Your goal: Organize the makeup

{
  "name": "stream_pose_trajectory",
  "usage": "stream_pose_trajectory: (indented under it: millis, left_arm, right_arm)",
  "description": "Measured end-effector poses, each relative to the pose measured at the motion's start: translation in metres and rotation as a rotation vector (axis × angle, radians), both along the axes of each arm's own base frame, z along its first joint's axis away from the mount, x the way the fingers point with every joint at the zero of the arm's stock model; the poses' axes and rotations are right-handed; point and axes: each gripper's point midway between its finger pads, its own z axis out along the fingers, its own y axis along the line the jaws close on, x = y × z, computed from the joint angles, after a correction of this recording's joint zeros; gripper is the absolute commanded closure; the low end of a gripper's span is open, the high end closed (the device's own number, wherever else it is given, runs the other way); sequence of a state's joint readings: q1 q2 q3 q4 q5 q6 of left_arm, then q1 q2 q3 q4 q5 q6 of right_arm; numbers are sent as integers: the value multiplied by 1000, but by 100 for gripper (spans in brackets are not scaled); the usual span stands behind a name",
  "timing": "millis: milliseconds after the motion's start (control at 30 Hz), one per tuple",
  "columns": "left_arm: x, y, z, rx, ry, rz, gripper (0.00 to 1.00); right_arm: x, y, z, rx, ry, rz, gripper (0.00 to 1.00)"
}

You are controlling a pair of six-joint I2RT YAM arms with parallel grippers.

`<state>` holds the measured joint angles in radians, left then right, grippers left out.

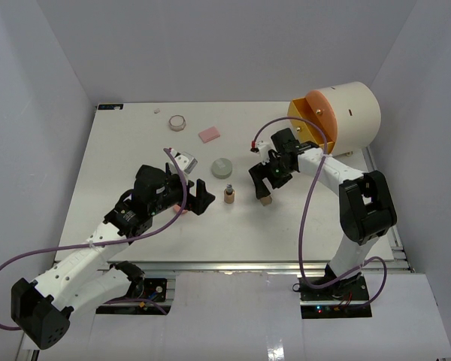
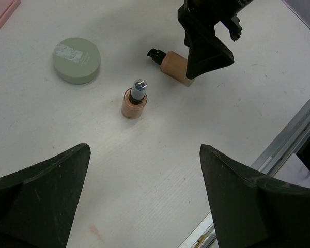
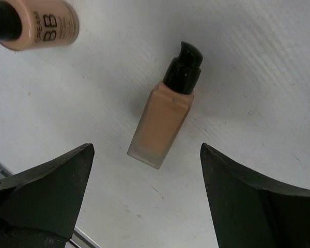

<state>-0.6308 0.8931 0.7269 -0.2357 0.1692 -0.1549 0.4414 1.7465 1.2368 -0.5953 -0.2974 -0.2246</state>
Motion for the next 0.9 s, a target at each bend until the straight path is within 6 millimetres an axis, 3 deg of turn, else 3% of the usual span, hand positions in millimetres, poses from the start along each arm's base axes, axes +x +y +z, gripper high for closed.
stream_pose_trajectory:
  millis: [200, 300, 433, 633, 900]
  left_arm:
    - [0, 0, 0, 1, -1, 2, 2]
    - [1, 1, 0, 1, -1, 5, 2]
    - [1, 1, 0, 2, -2, 7, 2]
    - [2, 2, 0, 3, -3, 11, 2]
    - [1, 2, 0, 3, -4, 12, 2]
  right_arm:
    - [16, 7, 3, 16, -79, -79, 4]
    - [9, 10, -7, -16, -85, -71, 0]
    - [9, 14, -13, -51, -104, -70, 10]
    - [13, 8, -26, -94, -99, -98, 34]
    - [14, 4, -34, -120, -94, -97, 74]
